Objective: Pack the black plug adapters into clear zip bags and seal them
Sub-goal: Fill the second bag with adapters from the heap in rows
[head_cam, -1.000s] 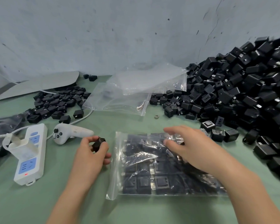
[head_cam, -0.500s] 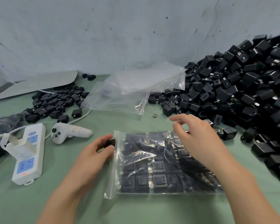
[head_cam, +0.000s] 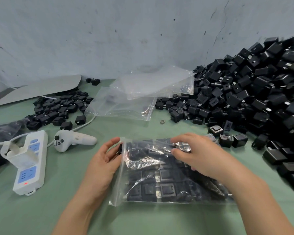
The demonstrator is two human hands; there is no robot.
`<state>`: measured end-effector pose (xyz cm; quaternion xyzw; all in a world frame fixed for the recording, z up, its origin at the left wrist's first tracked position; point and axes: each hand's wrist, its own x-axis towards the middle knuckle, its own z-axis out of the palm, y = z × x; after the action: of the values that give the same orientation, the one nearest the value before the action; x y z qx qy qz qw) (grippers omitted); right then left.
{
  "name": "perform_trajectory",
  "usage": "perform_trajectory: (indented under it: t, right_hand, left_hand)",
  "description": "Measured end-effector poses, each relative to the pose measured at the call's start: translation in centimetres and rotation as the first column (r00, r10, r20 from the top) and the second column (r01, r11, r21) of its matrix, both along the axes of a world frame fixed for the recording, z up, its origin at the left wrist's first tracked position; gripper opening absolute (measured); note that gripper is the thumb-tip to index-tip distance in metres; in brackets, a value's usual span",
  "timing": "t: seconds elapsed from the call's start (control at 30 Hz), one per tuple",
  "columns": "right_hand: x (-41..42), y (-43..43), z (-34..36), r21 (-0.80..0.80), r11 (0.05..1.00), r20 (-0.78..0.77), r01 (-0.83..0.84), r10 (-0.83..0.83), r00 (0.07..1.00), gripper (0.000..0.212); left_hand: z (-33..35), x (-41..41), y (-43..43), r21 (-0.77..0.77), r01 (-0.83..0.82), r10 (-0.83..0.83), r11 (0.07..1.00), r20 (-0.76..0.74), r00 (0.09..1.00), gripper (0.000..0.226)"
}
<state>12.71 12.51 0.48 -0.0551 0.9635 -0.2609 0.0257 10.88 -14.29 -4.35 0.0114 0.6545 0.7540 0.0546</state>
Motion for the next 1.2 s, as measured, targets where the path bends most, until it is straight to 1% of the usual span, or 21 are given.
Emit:
perform_trajectory:
  t: [0.1, 0.17, 0.2, 0.27, 0.3, 0.33, 0.37, 0.4, 0.47, 0.53, 0.57, 0.6, 0.67, 0.7, 0.77, 0.83, 0.9, 1.0, 1.1, 1.17, 1.2]
  right_hand:
    - [0.0, -0.1, 0.0, 0.041, 0.998, 0.037, -0.037, 0.036, 0.999, 0.051]
    - [-0.1, -0.3, 0.1, 0.088, 0.995, 0.042, -0.043, 0.039, 0.998, 0.053]
    - [-0.1, -0.5, 0.1, 0.102, 0.994, 0.039, -0.045, 0.041, 0.998, 0.053]
    - [0.0, -0.9, 0.2, 0.117, 0.991, 0.034, -0.058, 0.054, 0.998, 0.050]
    - [0.1, -1.0, 0.2, 0.120, 0.990, 0.031, -0.067, 0.064, 0.997, 0.050]
    - [0.1, -1.1, 0.2, 0.122, 0.990, 0.030, -0.075, 0.072, 0.997, 0.050]
    - [0.2, -1.2, 0.2, 0.123, 0.989, 0.028, -0.080, 0.077, 0.997, 0.051]
    - [0.3, -1.3, 0.2, 0.127, 0.989, 0.027, -0.082, 0.079, 0.996, 0.052]
    - [0.3, -1.5, 0.3, 0.140, 0.986, 0.022, -0.087, 0.084, 0.996, 0.057]
    - [0.4, -1.8, 0.3, 0.157, 0.984, 0.014, -0.088, 0.087, 0.996, 0.058]
    - [0.4, -1.9, 0.4, 0.164, 0.983, 0.007, -0.086, 0.086, 0.996, 0.057]
    - [0.4, -2.1, 0.4, 0.171, 0.982, -0.002, -0.082, 0.083, 0.997, 0.056]
    - [0.4, -2.1, 0.5, 0.175, 0.982, -0.022, -0.067, 0.072, 0.997, 0.053]
    - [0.4, -2.2, 0.5, 0.176, 0.982, -0.030, -0.063, 0.069, 0.997, 0.051]
    - [0.5, -2.2, 0.5, 0.181, 0.981, -0.036, -0.064, 0.072, 0.997, 0.050]
    - [0.5, -2.1, 0.4, 0.168, 0.984, -0.037, -0.061, 0.068, 0.997, 0.050]
    - [0.4, -1.6, 0.4, 0.137, 0.989, -0.044, -0.047, 0.054, 0.998, 0.050]
    - [0.1, -1.0, 0.4, 0.099, 0.995, -0.053, -0.029, 0.034, 0.998, 0.051]
    - [0.1, -0.8, 0.3, 0.076, 0.997, -0.068, -0.021, 0.026, 0.997, 0.050]
    - [0.2, -0.8, 0.3, 0.062, 0.998, -0.081, -0.017, 0.022, 0.996, 0.048]
    - [0.2, -0.7, 0.4, 0.043, 0.999, -0.092, -0.009, 0.013, 0.996, 0.046]
  left_hand:
    - [0.2, 0.1, 0.2, 0.039, 0.006, -0.006, 0.999, -0.005, 1.000, 0.066]
    - [0.3, 0.3, 0.5, 0.011, 0.000, 0.000, 1.000, -0.014, 1.000, 0.065]
    - [0.4, 0.4, 0.6, -0.034, -0.009, 0.008, 0.999, -0.028, 1.000, 0.065]
    - [0.4, 0.7, 0.7, -0.203, -0.040, 0.021, 0.978, -0.097, 0.995, 0.065]
    - [0.4, 0.8, 0.7, -0.296, -0.063, 0.022, 0.953, -0.140, 0.990, 0.060]
    - [0.4, 0.8, 0.7, -0.349, -0.080, 0.023, 0.934, -0.164, 0.986, 0.055]
    - [0.4, 0.7, 0.6, -0.351, -0.078, 0.021, 0.933, -0.164, 0.986, 0.051]
    - [0.5, 0.7, 0.5, -0.307, -0.056, 0.012, 0.950, -0.142, 0.990, 0.051]
    - [0.6, 0.5, 0.0, -0.174, 0.005, -0.019, 0.985, -0.079, 0.997, 0.053]
    - [0.6, 0.3, -0.2, -0.071, 0.049, -0.052, 0.996, -0.050, 0.997, 0.056]
    - [0.6, 0.4, 0.0, -0.065, 0.068, -0.072, 0.996, -0.051, 0.996, 0.056]
    - [0.4, 0.6, 0.3, -0.108, 0.075, -0.083, 0.991, -0.062, 0.995, 0.055]
    - [0.2, 0.8, 1.0, -0.254, 0.054, -0.083, 0.966, -0.104, 0.991, 0.052]
    - [0.2, 0.8, 1.0, -0.294, 0.043, -0.079, 0.955, -0.112, 0.991, 0.054]
    - [0.1, 0.6, 0.7, -0.281, 0.067, -0.093, 0.957, -0.080, 0.992, 0.059]
    - [0.5, 0.6, 0.2, -0.224, 0.106, -0.116, 0.969, -0.032, 0.993, 0.064]
    - [0.6, 0.6, -0.1, -0.178, 0.057, -0.059, 0.982, -0.006, 0.998, 0.057]
    - [0.9, 0.4, -0.4, -0.165, -0.059, 0.062, 0.984, 0.016, 0.998, 0.047]
    - [1.3, 0.7, 0.0, -0.148, -0.008, 0.016, 0.989, 0.053, 0.998, 0.046]
    - [1.4, 1.1, 0.4, -0.161, 0.033, -0.026, 0.986, 0.044, 0.999, 0.042]
    - [1.6, 1.2, 0.5, -0.163, 0.028, -0.022, 0.986, 0.034, 0.999, 0.040]
